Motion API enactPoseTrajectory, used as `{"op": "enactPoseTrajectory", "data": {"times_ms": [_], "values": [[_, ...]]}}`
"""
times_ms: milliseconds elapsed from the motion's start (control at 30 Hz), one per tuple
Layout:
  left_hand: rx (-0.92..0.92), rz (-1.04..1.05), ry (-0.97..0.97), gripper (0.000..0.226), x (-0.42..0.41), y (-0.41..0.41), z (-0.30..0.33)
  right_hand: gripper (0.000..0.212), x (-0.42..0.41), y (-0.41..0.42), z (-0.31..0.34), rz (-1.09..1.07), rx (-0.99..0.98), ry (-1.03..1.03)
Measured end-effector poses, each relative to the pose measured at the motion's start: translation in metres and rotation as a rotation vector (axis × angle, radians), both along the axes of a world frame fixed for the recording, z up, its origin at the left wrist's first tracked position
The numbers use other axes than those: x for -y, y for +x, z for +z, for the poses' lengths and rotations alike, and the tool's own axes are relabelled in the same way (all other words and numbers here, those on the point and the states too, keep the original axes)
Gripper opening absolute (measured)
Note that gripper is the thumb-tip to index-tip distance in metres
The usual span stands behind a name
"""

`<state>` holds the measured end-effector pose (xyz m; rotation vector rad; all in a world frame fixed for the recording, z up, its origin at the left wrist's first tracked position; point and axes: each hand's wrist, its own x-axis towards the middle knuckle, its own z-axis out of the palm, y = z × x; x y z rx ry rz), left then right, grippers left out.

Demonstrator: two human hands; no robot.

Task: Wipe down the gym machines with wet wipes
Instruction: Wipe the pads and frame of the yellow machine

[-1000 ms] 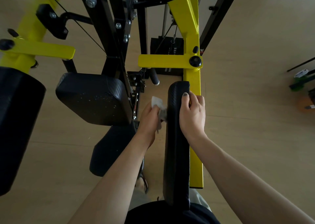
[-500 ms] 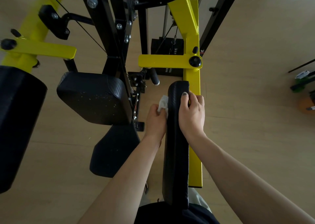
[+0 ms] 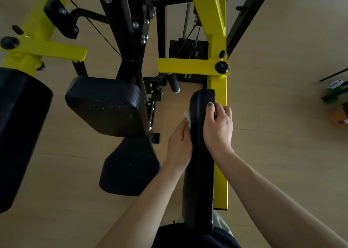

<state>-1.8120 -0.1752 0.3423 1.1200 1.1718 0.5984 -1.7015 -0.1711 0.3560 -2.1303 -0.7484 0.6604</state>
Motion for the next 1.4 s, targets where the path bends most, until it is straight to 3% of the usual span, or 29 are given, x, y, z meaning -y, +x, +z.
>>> {"op": "enactPoseTrajectory", "data": {"times_ms": [233,367,500,700,867,1167,1333,1400], "values": [[-0.085,-0.042,-0.017,0.032,-0.084,0.030,-0.015,0.034,-0.001,0.001,0.001,0.014,0.015,-0.009],[-0.065,-0.074,-0.050,0.030,-0.053,0.014,-0.018,0.035,0.000,0.000,0.002,0.005,0.011,-0.008],[-0.212,-0.186,-0.104,0.032,0.001,-0.018,-0.033,0.039,0.000,0.000,0.003,0.018,0.019,-0.033],[-0.105,-0.095,0.046,0.030,-0.029,-0.003,-0.008,0.035,-0.002,-0.002,0.006,0.027,0.051,-0.051],[-0.208,-0.181,0.144,0.034,-0.084,0.018,-0.021,0.035,0.000,-0.003,0.007,0.031,0.055,-0.040],[-0.356,-0.327,-0.046,0.039,0.015,-0.035,-0.032,0.038,-0.001,-0.003,0.005,0.035,0.066,-0.038],[-0.159,-0.209,0.103,0.031,-0.034,-0.009,-0.013,0.038,-0.001,-0.004,0.007,0.029,0.056,-0.028],[-0.188,-0.187,0.183,0.030,-0.065,0.005,-0.016,0.037,-0.002,-0.004,0.006,0.028,0.065,-0.023]]}}
